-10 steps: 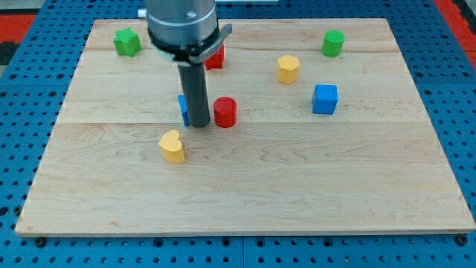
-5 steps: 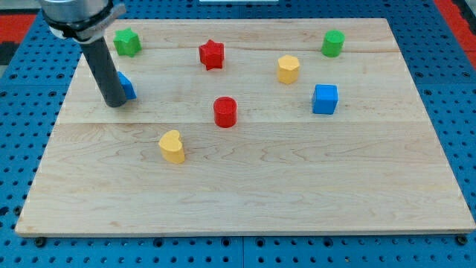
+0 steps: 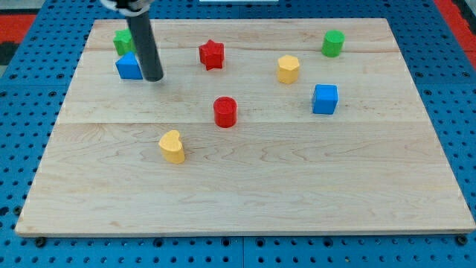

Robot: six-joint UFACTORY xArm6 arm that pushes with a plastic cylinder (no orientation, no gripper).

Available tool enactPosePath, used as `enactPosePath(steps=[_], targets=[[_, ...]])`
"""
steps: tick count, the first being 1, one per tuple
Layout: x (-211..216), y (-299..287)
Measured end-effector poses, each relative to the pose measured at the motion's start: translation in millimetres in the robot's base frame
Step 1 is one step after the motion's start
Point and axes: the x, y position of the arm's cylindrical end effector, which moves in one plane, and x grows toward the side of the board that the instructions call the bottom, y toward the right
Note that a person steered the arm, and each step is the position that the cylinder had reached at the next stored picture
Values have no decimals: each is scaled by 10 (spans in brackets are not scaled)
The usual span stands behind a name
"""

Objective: Move the blue triangle above the red star

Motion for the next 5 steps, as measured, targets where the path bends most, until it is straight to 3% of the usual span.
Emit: enactPosePath(steps=[2, 3, 5], targets=[[268, -339], [40, -1043], [-14, -1081]])
